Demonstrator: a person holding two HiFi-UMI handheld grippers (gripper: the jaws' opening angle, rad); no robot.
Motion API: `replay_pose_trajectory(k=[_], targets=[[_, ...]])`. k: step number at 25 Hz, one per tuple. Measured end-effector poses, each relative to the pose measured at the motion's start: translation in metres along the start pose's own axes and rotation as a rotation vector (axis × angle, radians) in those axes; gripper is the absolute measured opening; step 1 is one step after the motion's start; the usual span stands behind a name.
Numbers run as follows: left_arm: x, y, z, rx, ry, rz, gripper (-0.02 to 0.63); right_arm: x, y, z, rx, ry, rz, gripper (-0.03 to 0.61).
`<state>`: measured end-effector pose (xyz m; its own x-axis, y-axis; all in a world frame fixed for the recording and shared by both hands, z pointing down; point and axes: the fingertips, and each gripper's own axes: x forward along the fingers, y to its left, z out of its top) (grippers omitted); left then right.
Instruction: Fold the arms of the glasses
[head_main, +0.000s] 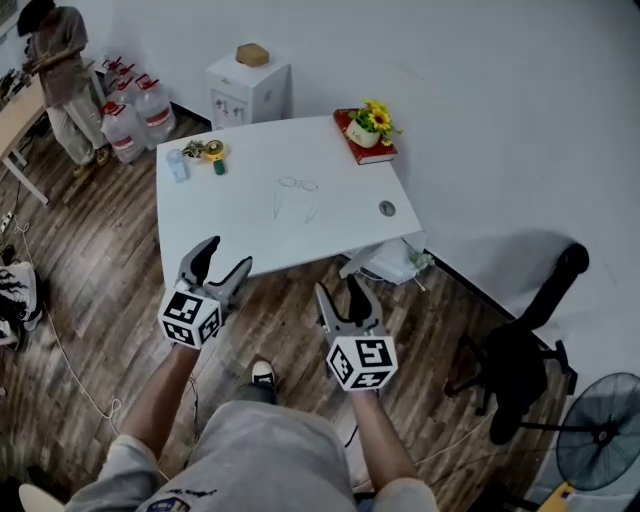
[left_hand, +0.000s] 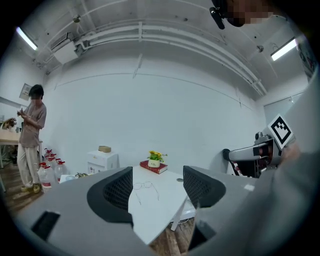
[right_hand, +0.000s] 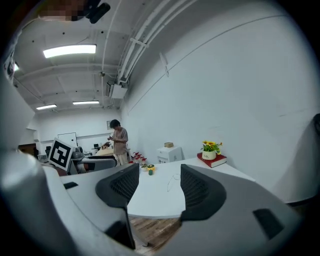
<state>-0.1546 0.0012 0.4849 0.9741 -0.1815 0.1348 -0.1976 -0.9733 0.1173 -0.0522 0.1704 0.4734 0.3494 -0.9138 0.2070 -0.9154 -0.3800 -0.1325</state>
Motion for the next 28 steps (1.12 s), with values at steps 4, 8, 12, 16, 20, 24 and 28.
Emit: replay_pose_trajectory(k=[4, 8, 12, 16, 20, 24, 28], targets=[[0.041, 0.024, 0.007, -0.013, 0.004, 0.015, 0.305, 0.04, -0.027, 0.016, 0.001, -0.008, 0.007, 0.244], [0.057, 0.039, 0.014, -0.001, 0.015, 0.034, 0.305, 0.072, -0.042, 0.018, 0.017, -0.003, 0.031, 0.239], [0.075, 0.061, 0.019, 0.008, 0.022, 0.074, 0.305, 0.122, -0.054, 0.023, 0.016, 0.008, 0.097, 0.238], [0.105, 0.082, 0.03, 0.009, -0.016, 0.128, 0.305, 0.186, -0.078, 0.037, 0.014, 0.004, 0.182, 0.232], [0.14, 0.103, 0.029, -0.023, -0.01, 0.221, 0.305, 0.248, -0.101, 0.044, -0.014, 0.042, 0.285, 0.232], [0.181, 0.122, 0.032, -0.057, -0.017, 0.341, 0.305, 0.312, -0.126, 0.046, -0.05, 0.1, 0.416, 0.247], [0.218, 0.139, 0.042, -0.066, -0.019, 0.436, 0.301, 0.365, -0.138, 0.027, -0.14, 0.25, 0.59, 0.252]])
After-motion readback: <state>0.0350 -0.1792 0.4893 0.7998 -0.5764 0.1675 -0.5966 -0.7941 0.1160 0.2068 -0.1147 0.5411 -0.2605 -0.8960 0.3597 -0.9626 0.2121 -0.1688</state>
